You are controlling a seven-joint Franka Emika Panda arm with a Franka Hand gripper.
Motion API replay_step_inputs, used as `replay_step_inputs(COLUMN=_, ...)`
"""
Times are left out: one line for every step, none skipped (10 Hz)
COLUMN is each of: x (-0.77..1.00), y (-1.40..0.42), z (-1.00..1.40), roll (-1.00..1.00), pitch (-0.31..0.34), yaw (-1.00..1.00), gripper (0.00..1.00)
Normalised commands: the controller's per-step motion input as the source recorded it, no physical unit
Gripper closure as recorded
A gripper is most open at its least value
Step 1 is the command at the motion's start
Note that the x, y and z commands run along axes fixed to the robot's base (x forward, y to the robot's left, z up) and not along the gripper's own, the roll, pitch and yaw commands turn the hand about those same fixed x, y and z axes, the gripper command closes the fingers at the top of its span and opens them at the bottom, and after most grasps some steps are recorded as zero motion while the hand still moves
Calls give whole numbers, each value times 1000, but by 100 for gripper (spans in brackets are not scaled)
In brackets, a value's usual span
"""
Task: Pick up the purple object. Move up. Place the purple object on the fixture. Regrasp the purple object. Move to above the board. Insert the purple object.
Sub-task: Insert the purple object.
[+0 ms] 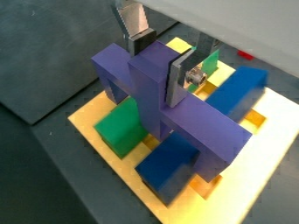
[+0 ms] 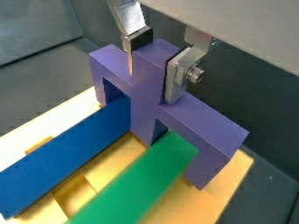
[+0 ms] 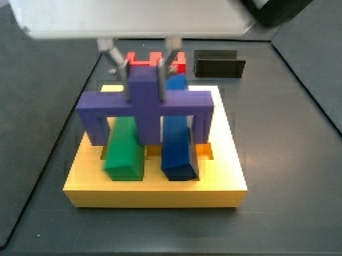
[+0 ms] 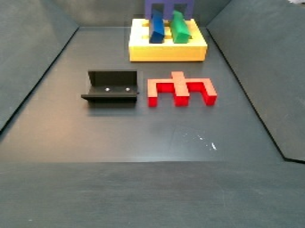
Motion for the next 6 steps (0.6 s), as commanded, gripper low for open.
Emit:
replay_step_inputs(x=-189, y=0, z=-246, roll=91, pitch=0, yaw=-60, gripper=100)
replay_step_inputs(x=74, y=0, z=-146, roll=0, pitch=0, yaw=0, gripper=100)
replay_step_inputs(x=154, y=0, z=-100, roll=0, pitch=17, yaw=0, gripper=100)
replay_step_inputs(x=117, y=0, z=-69, roll=0, pitch=47, yaw=0, gripper=100)
replay_step_inputs(x=243, y=0, z=0, roll=0, pitch=84, yaw=0, gripper=100)
replay_step_inputs(x=266, y=0, z=0, roll=-17, pitch=83, yaw=0, gripper=100)
